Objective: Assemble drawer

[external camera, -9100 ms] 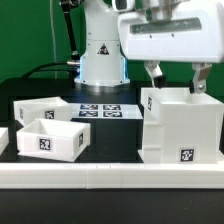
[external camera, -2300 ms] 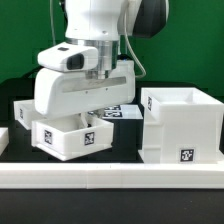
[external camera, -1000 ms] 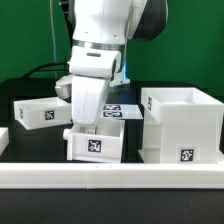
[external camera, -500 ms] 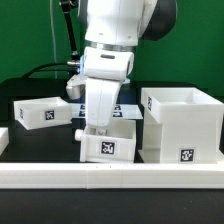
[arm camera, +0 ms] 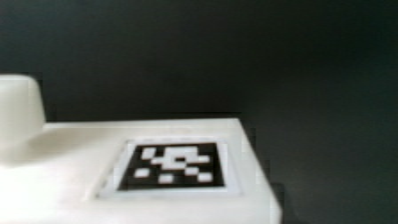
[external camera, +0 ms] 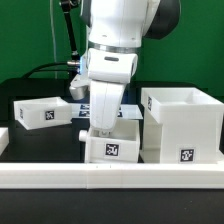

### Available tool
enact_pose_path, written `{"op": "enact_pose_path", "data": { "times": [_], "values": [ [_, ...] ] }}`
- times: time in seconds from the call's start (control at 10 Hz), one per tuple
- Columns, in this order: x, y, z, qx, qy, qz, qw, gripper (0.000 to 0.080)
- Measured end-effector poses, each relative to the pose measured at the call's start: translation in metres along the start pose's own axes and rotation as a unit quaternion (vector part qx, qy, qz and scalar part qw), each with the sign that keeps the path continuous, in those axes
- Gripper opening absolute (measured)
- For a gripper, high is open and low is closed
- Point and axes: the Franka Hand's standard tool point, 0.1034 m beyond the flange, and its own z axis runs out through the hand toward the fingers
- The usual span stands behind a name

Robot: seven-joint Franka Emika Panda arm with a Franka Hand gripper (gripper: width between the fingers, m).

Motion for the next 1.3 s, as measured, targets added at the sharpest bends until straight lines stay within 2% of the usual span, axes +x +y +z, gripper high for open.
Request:
{"op": "enact_pose_path", "data": {
  "times": [0.2, 0.3, 0.6, 1.0, 1.1, 1.2, 1.3],
  "values": [
    [-0.002, -0.001, 0.002, 0.001, 0.0, -0.005, 1.0, 0.0041],
    [-0.002, -0.002, 0.005, 0.006, -0.001, -0.008, 1.0, 0.0041],
    [0.012, -0.005, 0.005, 0.007, 0.004, -0.018, 1.0, 0.0041],
    [0.011, -0.006, 0.007, 0.008, 0.004, -0.014, 1.0, 0.0041],
    [0.012, -0.005, 0.007, -0.002, 0.007, -0.014, 1.0, 0.0041],
    [0.012, -0.005, 0.008, -0.002, 0.007, -0.014, 1.0, 0.0041],
    [0.017, -0.003, 0.006, -0.01, 0.009, -0.005, 1.0, 0.0041]
  ]
}}
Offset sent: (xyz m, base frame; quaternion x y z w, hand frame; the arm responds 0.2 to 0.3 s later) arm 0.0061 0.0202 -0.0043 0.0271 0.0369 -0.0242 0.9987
